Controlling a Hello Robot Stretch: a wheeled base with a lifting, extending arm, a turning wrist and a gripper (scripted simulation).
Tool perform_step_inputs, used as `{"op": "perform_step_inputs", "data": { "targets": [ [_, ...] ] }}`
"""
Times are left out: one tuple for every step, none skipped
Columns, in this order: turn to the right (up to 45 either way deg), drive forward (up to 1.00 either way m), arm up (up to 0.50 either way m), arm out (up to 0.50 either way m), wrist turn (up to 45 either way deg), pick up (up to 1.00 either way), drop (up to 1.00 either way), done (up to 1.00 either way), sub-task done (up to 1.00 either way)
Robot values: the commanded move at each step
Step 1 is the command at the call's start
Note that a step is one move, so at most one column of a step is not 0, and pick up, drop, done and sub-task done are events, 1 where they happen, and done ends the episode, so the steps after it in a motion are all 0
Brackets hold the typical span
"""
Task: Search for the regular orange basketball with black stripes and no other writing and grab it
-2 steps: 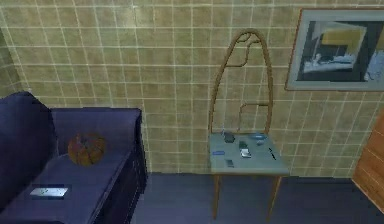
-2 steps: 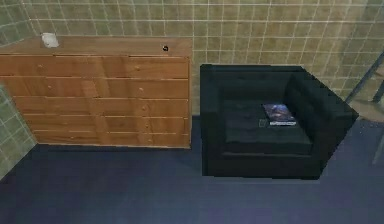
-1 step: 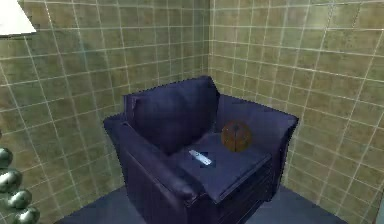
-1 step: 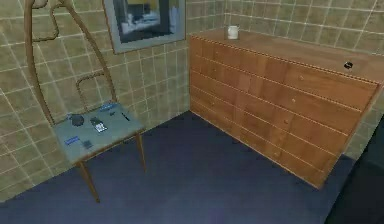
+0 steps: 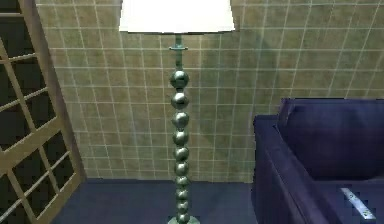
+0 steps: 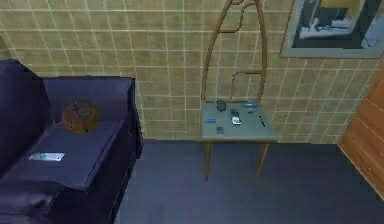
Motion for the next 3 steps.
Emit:
{"op": "perform_step_inputs", "data": {
  "targets": [
    [-30.0, 0.00, 0.00, 0.00, 0.0, 0.00, 0.00, 0.00, 0.00],
    [45.0, 0.00, 0.00, 0.00, 0.0, 0.00, 0.00, 0.00, 0.00],
    [45.0, 0.00, 0.00, 0.00, 0.0, 0.00, 0.00, 0.00, 0.00]
  ]
}}
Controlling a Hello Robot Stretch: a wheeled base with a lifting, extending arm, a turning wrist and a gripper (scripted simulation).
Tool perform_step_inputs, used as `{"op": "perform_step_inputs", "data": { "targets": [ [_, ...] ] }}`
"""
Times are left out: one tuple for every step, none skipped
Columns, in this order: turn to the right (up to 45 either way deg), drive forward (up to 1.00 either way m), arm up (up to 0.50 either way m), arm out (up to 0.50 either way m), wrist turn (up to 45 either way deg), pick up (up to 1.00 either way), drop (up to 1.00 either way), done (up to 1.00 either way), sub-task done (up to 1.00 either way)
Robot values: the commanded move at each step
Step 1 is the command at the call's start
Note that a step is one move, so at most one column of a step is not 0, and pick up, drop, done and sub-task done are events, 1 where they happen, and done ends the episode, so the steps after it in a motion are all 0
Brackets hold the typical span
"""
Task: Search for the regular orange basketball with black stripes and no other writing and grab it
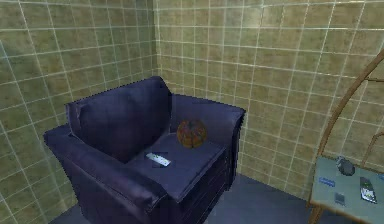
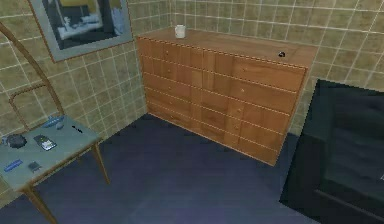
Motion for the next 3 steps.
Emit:
{"op": "perform_step_inputs", "data": {
  "targets": [
    [12.0, 0.00, 0.00, 0.00, 0.0, 0.00, 0.00, 0.00, 0.00],
    [0.0, 0.75, 0.00, 0.00, 0.0, 0.00, 0.00, 0.00, 0.00],
    [-45.0, 0.00, 0.00, 0.00, 0.0, 0.00, 0.00, 0.00, 0.00]
  ]
}}
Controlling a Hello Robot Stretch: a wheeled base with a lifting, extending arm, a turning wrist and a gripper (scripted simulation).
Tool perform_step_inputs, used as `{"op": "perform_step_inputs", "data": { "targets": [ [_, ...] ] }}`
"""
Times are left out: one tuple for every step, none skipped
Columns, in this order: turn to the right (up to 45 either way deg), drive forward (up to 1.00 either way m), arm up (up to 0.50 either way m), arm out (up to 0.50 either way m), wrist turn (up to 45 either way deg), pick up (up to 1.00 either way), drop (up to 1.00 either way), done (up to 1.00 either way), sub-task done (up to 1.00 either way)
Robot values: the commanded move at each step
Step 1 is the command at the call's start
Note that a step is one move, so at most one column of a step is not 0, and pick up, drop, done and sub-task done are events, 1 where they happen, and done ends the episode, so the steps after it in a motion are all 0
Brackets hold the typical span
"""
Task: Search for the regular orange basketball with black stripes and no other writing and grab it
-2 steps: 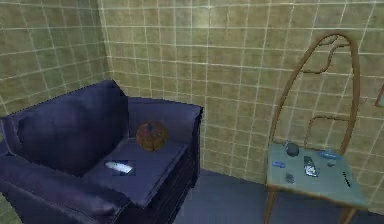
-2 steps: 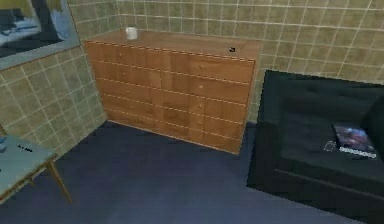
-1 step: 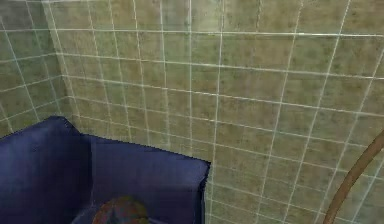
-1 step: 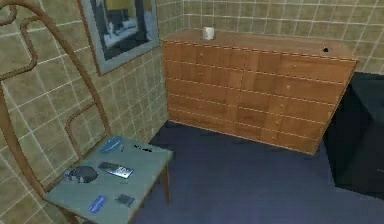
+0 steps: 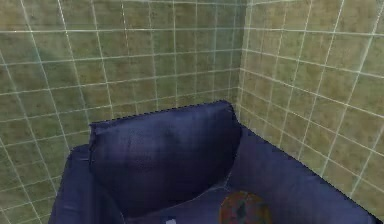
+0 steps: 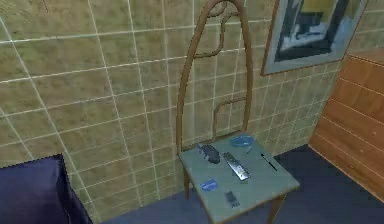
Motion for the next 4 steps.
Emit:
{"op": "perform_step_inputs", "data": {
  "targets": [
    [-45.0, 0.00, 0.00, 0.00, 0.0, 0.00, 0.00, 0.00, 0.00],
    [-24.0, 0.00, 0.00, 0.00, 0.0, 0.00, 0.00, 0.00, 0.00],
    [0.0, 0.00, 0.50, 0.00, 0.0, 0.00, 0.00, 0.00, 0.00],
    [0.0, 0.00, 0.20, 0.00, 0.0, 0.00, 0.00, 0.00, 0.00]
  ]
}}
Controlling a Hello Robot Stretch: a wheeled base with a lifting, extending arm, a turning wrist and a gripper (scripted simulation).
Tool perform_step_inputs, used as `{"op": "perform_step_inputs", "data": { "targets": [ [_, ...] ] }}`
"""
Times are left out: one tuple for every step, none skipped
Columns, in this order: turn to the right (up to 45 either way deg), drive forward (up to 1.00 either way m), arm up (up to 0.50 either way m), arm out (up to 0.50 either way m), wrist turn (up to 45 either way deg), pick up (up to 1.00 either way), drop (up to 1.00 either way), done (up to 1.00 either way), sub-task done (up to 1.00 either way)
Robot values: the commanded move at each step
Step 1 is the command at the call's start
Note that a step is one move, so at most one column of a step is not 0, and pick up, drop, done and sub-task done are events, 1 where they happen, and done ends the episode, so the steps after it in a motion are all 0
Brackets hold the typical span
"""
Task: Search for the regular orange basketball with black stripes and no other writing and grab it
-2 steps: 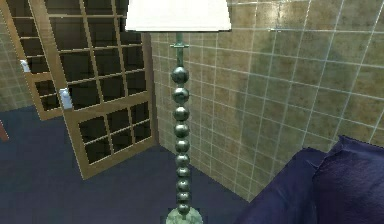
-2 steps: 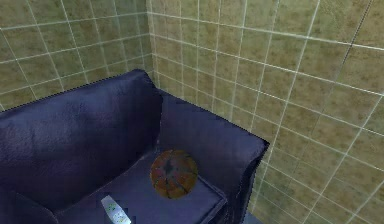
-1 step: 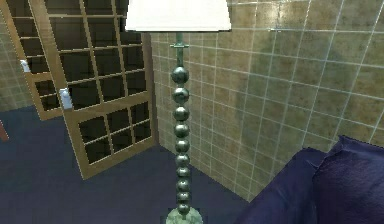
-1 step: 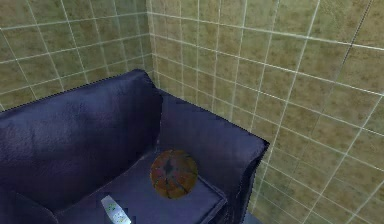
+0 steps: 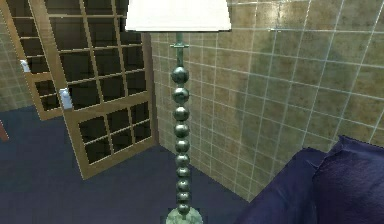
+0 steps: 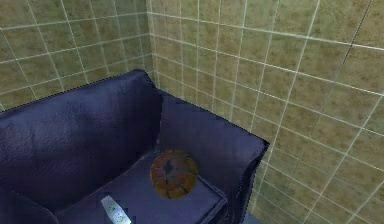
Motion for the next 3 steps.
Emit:
{"op": "perform_step_inputs", "data": {
  "targets": [
    [0.0, 0.00, 0.00, 0.26, 0.0, 0.00, 0.00, 0.00, 0.00],
    [0.0, 0.00, 0.00, 0.00, 45.0, 0.00, 0.00, 0.00, 0.00],
    [0.0, 0.00, 0.00, 0.00, 45.0, 0.00, 0.00, 0.00, 0.00]
  ]
}}
